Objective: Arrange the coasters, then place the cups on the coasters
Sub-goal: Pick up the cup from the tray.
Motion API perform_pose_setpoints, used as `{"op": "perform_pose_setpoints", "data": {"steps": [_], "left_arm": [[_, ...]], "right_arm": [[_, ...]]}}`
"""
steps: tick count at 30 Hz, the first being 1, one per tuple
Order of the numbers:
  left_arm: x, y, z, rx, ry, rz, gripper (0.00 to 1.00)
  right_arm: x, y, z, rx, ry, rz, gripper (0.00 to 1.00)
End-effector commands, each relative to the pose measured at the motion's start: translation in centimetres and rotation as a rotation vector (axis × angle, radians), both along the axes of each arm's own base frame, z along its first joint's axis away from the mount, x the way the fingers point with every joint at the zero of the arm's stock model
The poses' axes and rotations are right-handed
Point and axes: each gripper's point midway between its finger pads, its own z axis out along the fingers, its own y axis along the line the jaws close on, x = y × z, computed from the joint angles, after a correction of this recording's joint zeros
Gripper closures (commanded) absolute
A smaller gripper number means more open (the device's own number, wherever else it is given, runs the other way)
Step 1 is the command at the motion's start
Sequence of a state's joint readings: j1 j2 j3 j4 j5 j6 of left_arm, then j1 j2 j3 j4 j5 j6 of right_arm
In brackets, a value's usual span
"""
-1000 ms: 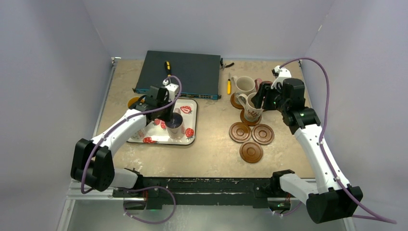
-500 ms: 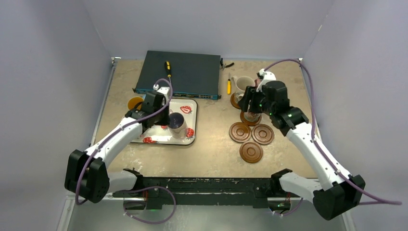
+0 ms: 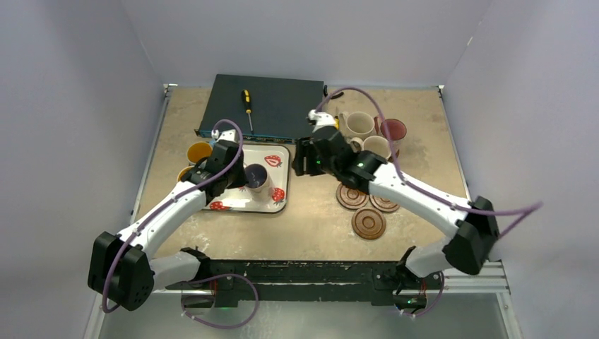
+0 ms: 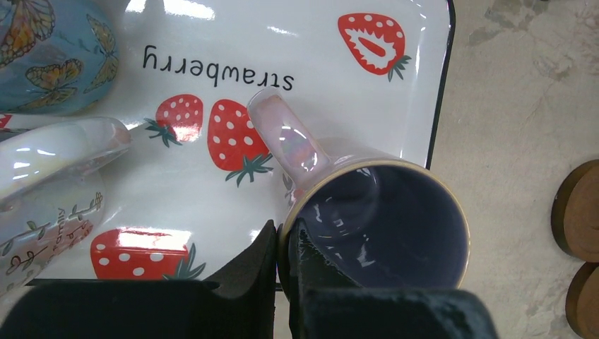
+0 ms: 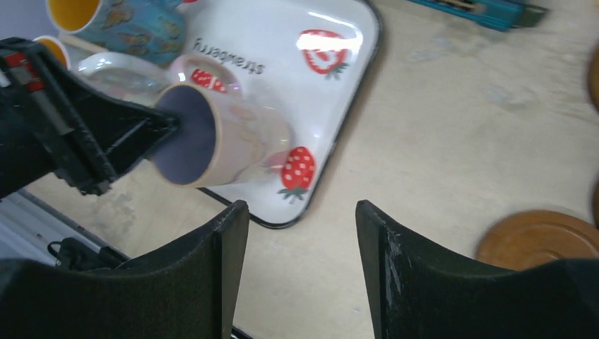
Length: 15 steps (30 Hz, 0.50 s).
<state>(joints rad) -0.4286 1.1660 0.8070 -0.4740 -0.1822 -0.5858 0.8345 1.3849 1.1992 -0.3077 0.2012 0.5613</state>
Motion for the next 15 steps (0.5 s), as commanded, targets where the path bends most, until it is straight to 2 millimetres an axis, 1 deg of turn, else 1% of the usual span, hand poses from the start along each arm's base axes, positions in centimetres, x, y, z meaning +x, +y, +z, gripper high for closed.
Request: {"op": "perform_pose_setpoints", "data": {"steps": [1, 3, 6, 7, 12, 15], "left_arm": [[2.3, -1.3, 3.3, -0.101, -0.133, 0.065, 1.00], [2.2, -1.4, 3.2, -0.101, -0.127, 0.064, 1.00], [2.2, -1.5, 3.1, -0.097, -0.121, 0.061, 1.00], [2.1, -1.5, 3.0, -0.097, -0.121, 0.060, 1.00], [2.0, -1.4, 2.6, -0.090, -0.112, 0.065, 1.00], [2.0, -1.6, 2.4, -0.095, -0.104, 0.062, 1.00]], "right_arm": [[-0.3, 5.9, 1.3, 0.026, -0.029, 0.036, 0.40], [-0.7, 8.0, 0.9, -0.001, -0.025, 0.060, 0.40], [-0.8, 10.1, -0.2, -0.046, -0.018, 0.077, 0.40], [-0.7, 10.4, -0.9, -0.071, -0.011, 0.069, 0.40], [0.9, 10.1, -3.9, -0.185, 0.006, -0.020, 0.40], [1.4, 9.9, -5.3, -0.230, 0.019, -0.049, 0.41]]}}
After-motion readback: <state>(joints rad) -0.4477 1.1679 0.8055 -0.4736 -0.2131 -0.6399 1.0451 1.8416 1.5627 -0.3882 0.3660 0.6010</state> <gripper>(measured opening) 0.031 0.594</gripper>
